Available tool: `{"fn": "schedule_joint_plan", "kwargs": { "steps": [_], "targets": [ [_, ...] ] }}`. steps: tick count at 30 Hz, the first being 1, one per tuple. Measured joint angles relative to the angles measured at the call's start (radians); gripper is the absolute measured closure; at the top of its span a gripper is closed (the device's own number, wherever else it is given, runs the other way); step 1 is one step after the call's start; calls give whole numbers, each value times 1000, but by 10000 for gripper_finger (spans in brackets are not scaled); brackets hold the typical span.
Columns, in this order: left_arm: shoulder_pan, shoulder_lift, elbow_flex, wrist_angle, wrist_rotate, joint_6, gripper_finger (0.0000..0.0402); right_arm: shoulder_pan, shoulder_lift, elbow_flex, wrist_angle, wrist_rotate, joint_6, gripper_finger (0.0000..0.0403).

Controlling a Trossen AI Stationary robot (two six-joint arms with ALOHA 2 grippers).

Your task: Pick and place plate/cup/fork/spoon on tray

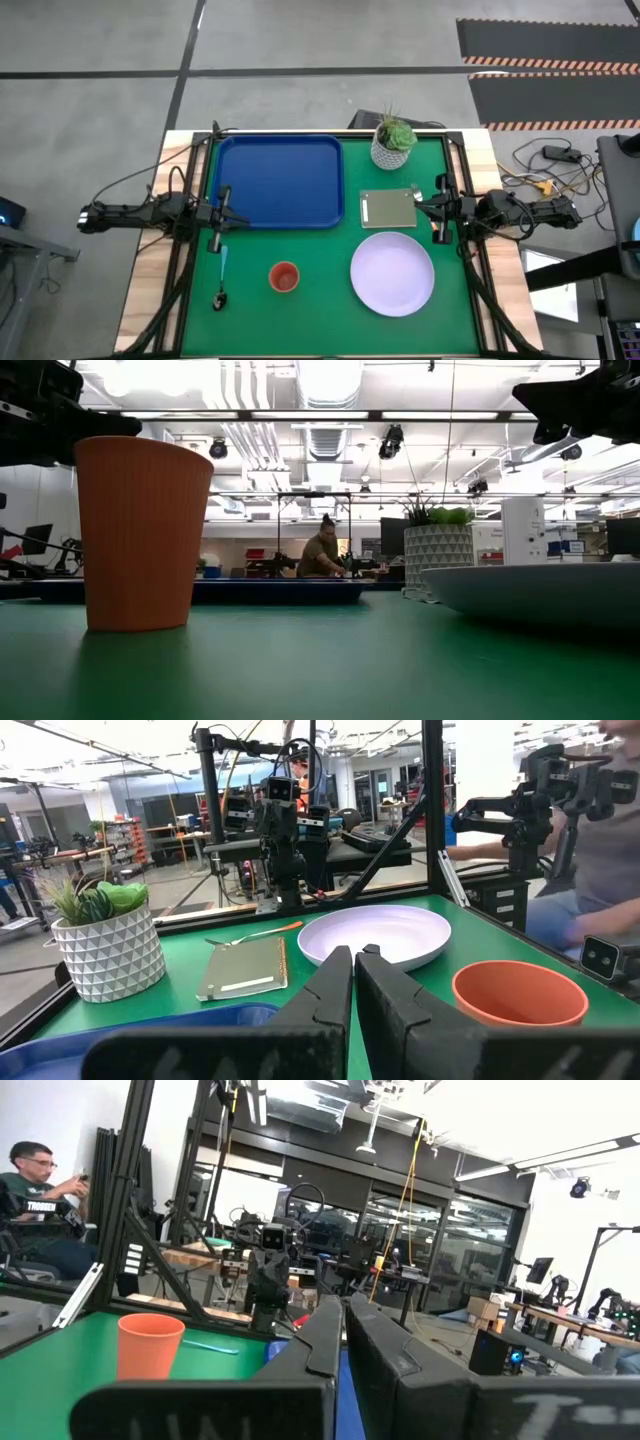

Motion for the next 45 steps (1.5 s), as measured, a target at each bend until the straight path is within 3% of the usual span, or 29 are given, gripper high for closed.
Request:
{"fn": "schedule_joint_plan", "kwargs": {
  "steps": [42, 45],
  "targets": [
    [0, 0, 0, 28, 0, -1, 402, 0, 0, 0, 0, -1, 3, 394],
    [-1, 0, 0, 97, 2, -85, 402, 0, 0, 0, 0, -8, 163, 394]
  ]
}}
